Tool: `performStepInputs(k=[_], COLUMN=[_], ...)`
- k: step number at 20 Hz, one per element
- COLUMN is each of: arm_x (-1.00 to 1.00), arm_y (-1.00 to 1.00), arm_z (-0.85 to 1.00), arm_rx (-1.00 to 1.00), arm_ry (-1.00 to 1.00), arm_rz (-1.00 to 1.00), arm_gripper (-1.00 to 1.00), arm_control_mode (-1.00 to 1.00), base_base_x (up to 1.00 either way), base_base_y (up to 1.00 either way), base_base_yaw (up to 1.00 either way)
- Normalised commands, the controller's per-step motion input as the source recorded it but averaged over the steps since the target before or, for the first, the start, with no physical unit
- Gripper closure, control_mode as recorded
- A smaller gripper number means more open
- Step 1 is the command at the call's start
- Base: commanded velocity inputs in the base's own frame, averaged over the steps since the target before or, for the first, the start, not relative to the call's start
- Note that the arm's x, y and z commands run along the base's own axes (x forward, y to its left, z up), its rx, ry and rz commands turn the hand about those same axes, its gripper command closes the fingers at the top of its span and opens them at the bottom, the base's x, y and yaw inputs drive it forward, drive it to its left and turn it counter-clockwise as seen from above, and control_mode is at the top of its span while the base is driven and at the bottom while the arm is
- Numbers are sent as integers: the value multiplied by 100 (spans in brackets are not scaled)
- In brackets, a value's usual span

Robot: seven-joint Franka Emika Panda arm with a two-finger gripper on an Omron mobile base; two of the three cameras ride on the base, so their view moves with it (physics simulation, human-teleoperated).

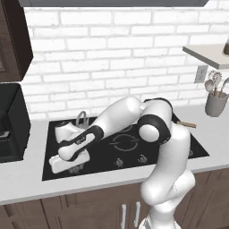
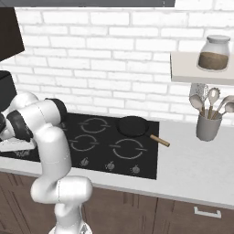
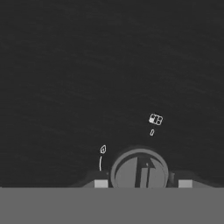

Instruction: Pick the kettle from the counter and place it on a stove burner. Then turn the burner on.

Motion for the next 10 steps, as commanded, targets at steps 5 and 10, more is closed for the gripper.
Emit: performStepInputs(k=[5, 10], arm_x=[2, 0], arm_y=[0, 0], arm_z=[-21, -34], arm_rx=[0, 0], arm_ry=[0, 0], arm_rz=[57, 63], arm_gripper=[100, 100], arm_control_mode=[-100, -100], base_base_x=[0, 0], base_base_y=[0, 0], base_base_yaw=[0, 0])
